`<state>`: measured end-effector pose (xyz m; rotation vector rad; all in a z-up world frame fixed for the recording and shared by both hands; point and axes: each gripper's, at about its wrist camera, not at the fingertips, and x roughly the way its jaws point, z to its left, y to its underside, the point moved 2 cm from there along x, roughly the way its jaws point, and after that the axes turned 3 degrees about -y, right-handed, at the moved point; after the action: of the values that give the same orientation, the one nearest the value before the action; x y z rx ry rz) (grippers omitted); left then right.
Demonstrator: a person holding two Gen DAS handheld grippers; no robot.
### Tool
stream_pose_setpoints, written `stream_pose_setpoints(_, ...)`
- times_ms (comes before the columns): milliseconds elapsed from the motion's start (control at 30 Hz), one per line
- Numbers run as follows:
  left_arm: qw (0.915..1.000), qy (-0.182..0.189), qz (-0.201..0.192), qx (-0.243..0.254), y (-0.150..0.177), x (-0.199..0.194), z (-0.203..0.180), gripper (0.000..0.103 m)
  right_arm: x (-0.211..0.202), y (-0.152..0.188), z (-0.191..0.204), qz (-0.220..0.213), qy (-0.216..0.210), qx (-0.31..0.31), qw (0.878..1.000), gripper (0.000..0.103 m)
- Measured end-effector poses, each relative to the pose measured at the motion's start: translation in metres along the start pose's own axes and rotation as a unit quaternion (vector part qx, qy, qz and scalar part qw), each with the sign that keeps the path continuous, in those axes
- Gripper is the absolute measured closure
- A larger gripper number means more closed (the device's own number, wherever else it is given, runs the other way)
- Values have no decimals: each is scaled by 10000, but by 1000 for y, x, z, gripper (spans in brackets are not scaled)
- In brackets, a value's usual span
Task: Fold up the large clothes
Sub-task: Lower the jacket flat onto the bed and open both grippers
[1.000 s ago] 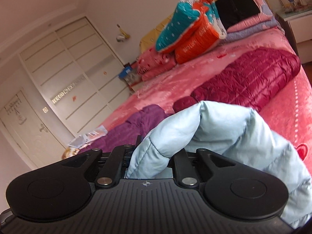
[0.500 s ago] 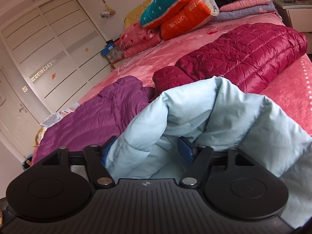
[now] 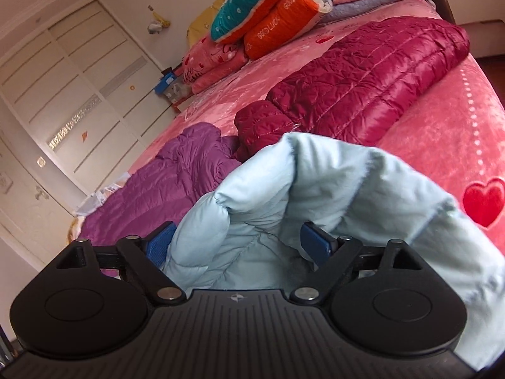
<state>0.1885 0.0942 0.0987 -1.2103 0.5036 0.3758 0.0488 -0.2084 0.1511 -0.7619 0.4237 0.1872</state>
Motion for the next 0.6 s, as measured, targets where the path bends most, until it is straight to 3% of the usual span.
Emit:
stream_pose_setpoints(133,9989,-448,89,-125,8,-16,23,27,-24,9,-8,88,-2,98,9999,0)
stream_pose_setpoints(267,9961,-142,-110,-860,20,-62,45,30,-50,42,-17,459,-174,294,9984,0)
stream_pose_setpoints(467,9879,1038,-324,-1106,53,-145,10,31,-58,98,-8,1175,-377,18,9924,0)
stream_pose_setpoints(600,9715,2067,-162,-1146,77,-183,-30,31,-60,115,-6,1342,-289,-211,9903,0)
